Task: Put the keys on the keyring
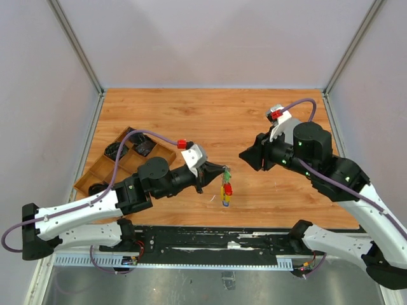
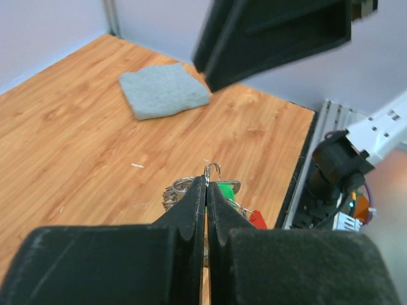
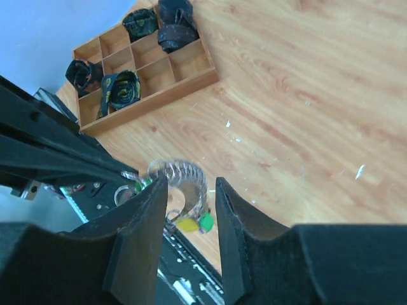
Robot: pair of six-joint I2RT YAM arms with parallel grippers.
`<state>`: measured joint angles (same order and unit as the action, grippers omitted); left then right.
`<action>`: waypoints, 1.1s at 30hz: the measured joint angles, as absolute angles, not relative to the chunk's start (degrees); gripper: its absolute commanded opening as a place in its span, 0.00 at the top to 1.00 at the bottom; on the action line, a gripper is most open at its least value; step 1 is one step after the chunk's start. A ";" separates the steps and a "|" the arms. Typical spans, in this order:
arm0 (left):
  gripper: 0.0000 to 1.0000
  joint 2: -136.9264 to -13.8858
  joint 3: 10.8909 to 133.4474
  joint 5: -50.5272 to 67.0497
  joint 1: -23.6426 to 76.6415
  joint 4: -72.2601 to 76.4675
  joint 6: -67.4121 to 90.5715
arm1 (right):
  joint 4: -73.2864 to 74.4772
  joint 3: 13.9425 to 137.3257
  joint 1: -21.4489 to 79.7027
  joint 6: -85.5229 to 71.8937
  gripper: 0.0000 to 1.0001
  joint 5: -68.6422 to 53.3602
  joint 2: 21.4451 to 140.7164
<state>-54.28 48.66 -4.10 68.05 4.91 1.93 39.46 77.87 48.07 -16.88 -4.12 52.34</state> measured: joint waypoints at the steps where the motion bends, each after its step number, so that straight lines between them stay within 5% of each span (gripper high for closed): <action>1: 0.99 -53.87 48.05 -4.01 66.87 5.41 2.68 | 38.30 75.85 46.09 -18.87 0.63 -5.96 52.01; 15: 0.99 -47.70 39.66 1.19 61.45 16.53 9.98 | 17.67 59.79 42.92 -36.86 0.63 -23.33 48.21; 33: 0.99 -45.67 38.96 4.19 61.45 20.88 10.98 | 11.14 58.33 42.92 -39.86 0.83 -28.34 48.23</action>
<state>-45.67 38.96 4.19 61.45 20.88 10.98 11.14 58.33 42.92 -39.86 -28.34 48.23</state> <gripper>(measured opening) 0.014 0.203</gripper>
